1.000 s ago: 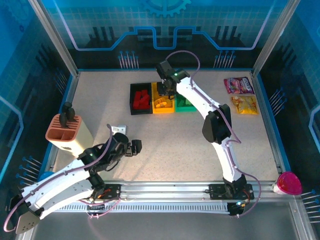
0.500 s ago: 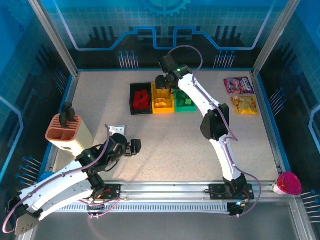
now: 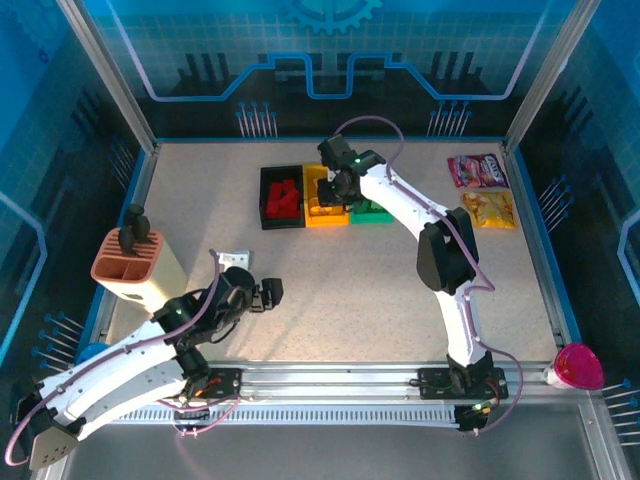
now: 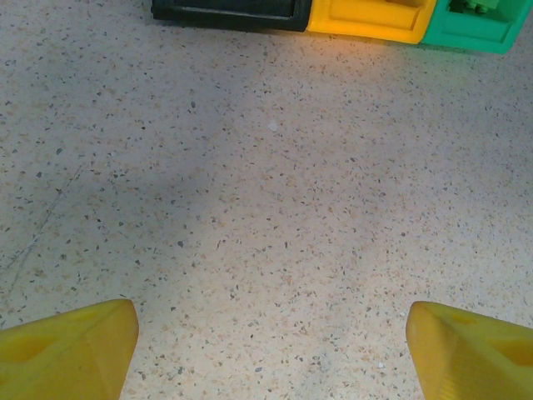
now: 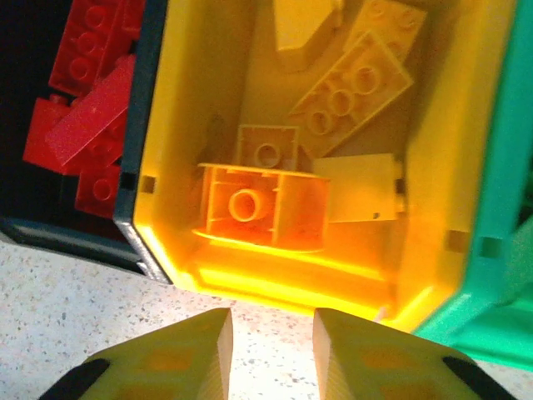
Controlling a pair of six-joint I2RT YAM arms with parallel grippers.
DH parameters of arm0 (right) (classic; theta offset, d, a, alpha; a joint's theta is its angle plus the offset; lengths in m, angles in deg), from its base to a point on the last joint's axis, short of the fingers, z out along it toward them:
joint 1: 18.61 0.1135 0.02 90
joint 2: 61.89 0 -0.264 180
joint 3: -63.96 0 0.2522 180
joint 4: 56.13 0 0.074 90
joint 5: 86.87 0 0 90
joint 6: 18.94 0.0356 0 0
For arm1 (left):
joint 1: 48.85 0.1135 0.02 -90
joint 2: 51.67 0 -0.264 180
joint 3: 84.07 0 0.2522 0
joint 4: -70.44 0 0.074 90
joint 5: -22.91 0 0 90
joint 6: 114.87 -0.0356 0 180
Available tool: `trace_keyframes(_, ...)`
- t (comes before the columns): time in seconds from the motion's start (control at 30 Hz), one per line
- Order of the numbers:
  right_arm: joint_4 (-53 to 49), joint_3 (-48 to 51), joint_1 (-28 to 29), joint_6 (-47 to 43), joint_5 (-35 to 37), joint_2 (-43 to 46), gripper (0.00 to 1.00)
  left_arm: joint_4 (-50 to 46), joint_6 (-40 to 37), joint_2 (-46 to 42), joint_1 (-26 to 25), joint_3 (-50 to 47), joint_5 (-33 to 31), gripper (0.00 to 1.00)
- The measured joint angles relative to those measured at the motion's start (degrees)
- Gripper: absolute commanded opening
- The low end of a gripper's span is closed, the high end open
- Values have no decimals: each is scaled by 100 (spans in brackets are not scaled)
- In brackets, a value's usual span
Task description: Sort the legos into containers by color
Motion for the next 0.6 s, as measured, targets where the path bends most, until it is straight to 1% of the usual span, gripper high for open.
trace_keyframes(0.1, 98, 68, 63, 11, -72, -22, 28, 0, 0, 26, 0, 0, 0, 84)
trace_keyframes(0.33, 243, 4, 61, 46, -149, -315, 26, -22, 15, -7, 0, 0, -2, 84)
trace_keyframes(0.6, 83, -1189, -7, 50, -142, -1152, 26, -24, 15, -83, 0, 0, -17, 84)
